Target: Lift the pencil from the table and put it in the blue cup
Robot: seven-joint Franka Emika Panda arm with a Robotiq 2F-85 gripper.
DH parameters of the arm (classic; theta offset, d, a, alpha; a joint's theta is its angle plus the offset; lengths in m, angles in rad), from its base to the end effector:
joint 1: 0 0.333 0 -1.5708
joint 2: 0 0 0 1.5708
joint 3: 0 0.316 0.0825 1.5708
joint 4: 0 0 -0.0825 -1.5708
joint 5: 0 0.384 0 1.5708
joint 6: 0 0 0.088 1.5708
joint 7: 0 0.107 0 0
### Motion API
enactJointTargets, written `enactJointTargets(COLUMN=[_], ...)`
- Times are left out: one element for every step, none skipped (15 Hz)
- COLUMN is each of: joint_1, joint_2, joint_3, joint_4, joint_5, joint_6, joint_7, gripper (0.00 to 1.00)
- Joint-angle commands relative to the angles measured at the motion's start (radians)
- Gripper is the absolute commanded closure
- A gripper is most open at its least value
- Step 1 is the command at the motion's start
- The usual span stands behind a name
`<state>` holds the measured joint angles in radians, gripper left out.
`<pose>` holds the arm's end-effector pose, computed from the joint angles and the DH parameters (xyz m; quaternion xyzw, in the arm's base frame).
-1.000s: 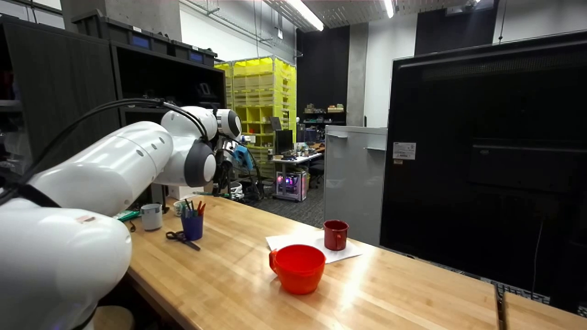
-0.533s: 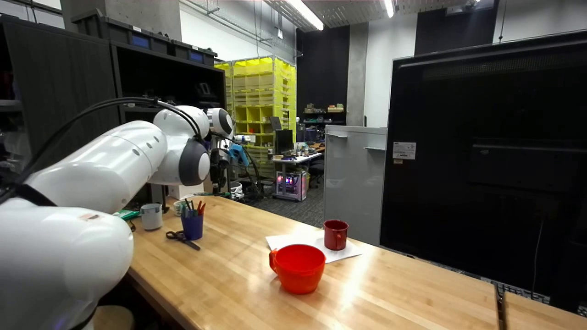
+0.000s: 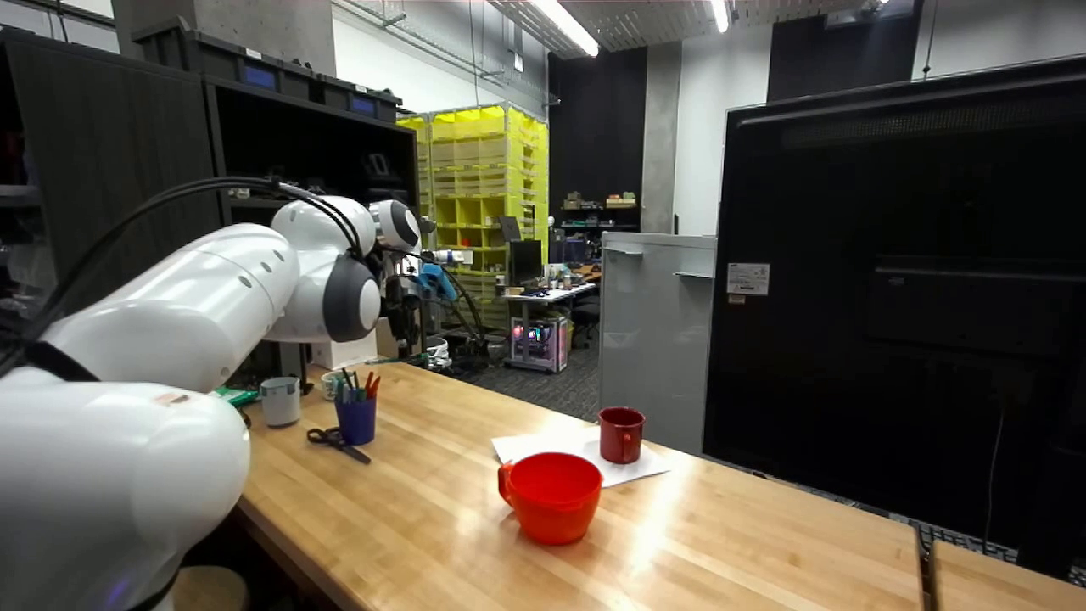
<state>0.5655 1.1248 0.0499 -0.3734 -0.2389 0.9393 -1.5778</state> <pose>0.6146 0.3675 0.3704 -0.4797 -0.8285 0.2844 0.0510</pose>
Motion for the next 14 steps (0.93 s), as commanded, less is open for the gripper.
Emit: enactJointTargets(joint_1=[0.021,0.026,0.03,0.036,0.043,0.048,0.052,0.057,0.062,0.066,0.068,0.07,0.071,0.074], joint_2=[-0.004,0.001,0.005,0.008,0.012,0.014,0.015,0.019,0.024,0.03,0.035,0.04,0.045,0.049], joint_3=[-0.035,-0.038,-0.041,-0.044,-0.048,-0.052,-0.057,-0.064,-0.068,-0.071,-0.072,-0.074,-0.072,-0.072], joint_4=[-0.004,0.001,0.005,0.006,0.008,0.008,0.005,0.005,0.006,0.009,0.01,0.011,0.012,0.012], joint_5=[-0.039,-0.045,-0.049,-0.055,-0.062,-0.068,-0.074,-0.081,-0.087,-0.092,-0.092,-0.093,-0.089,-0.089], joint_6=[0.01,0.013,0.014,0.012,0.006,-0.003,-0.014,-0.024,-0.035,-0.046,-0.055,-0.063,-0.073,-0.082], joint_7=[0.004,0.005,0.004,0.002,0.0,-0.002,0.0,0.004,0.007,0.01,0.014,0.015,0.021,0.023], gripper=[0.97,0.97,0.97,0.97,0.97,0.97,0.97,0.97,0.97,0.97,0.97,0.97,0.97,0.97])
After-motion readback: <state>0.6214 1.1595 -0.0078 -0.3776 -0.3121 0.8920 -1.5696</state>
